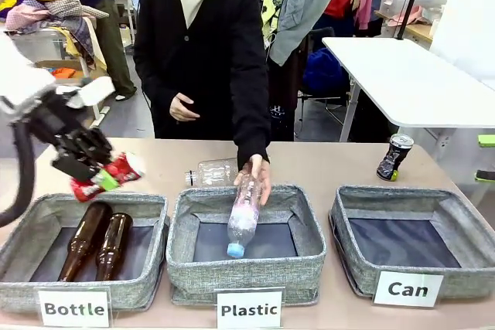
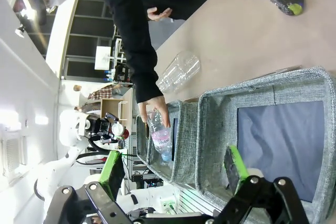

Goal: Sort the can waste into the basket.
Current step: Pick up the can waste from the table and place it in the right Fabric basket.

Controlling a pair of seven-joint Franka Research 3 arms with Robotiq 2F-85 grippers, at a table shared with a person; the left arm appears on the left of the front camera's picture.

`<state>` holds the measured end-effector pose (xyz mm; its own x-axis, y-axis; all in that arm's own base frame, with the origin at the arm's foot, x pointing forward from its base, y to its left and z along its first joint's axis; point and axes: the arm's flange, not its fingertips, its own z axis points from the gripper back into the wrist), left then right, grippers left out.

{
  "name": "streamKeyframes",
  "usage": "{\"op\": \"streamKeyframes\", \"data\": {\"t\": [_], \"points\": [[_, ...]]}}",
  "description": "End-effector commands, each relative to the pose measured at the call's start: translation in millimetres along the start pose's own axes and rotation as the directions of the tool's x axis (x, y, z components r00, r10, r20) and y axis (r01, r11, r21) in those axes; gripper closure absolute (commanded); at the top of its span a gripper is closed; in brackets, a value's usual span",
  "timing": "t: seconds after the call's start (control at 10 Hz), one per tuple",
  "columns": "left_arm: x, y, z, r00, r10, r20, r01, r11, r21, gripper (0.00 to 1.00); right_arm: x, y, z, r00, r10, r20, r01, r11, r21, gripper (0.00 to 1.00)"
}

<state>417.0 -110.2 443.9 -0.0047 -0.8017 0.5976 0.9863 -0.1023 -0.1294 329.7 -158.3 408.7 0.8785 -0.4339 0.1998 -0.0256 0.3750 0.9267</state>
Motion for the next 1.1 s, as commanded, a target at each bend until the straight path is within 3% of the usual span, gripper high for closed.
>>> {"op": "streamKeyframes", "data": {"t": [0.0, 0.2, 0.6, 0.9, 1.0], "points": [[36, 6, -12, 0.985, -0.151, -0.079, 0.144, 0.986, -0.084, 0.59, 1, 1, 1, 1.0, 0.012, 0.005, -0.012, 1.0, 0.014, 0.0], [41, 0, -13, 0.99, -0.111, -0.084, 0.107, 0.993, -0.045, 0.59, 1, 1, 1, 1.0, 0.012, 0.005, -0.012, 1.0, 0.014, 0.0], [5, -25, 11, 0.996, -0.08, 0.026, 0.079, 0.997, 0.027, 0.59, 1, 1, 1, 1.0, 0.012, 0.005, -0.012, 1.0, 0.014, 0.0], [25, -23, -1, 0.993, -0.116, -0.019, 0.116, 0.993, 0.005, 0.59, 1, 1, 1, 1.0, 0.012, 0.005, -0.012, 1.0, 0.014, 0.0], [41, -17, -7, 0.995, -0.092, -0.035, 0.093, 0.995, 0.031, 0.72, 1, 1, 1, 1.0, 0.012, 0.005, -0.012, 1.0, 0.014, 0.0]]}}
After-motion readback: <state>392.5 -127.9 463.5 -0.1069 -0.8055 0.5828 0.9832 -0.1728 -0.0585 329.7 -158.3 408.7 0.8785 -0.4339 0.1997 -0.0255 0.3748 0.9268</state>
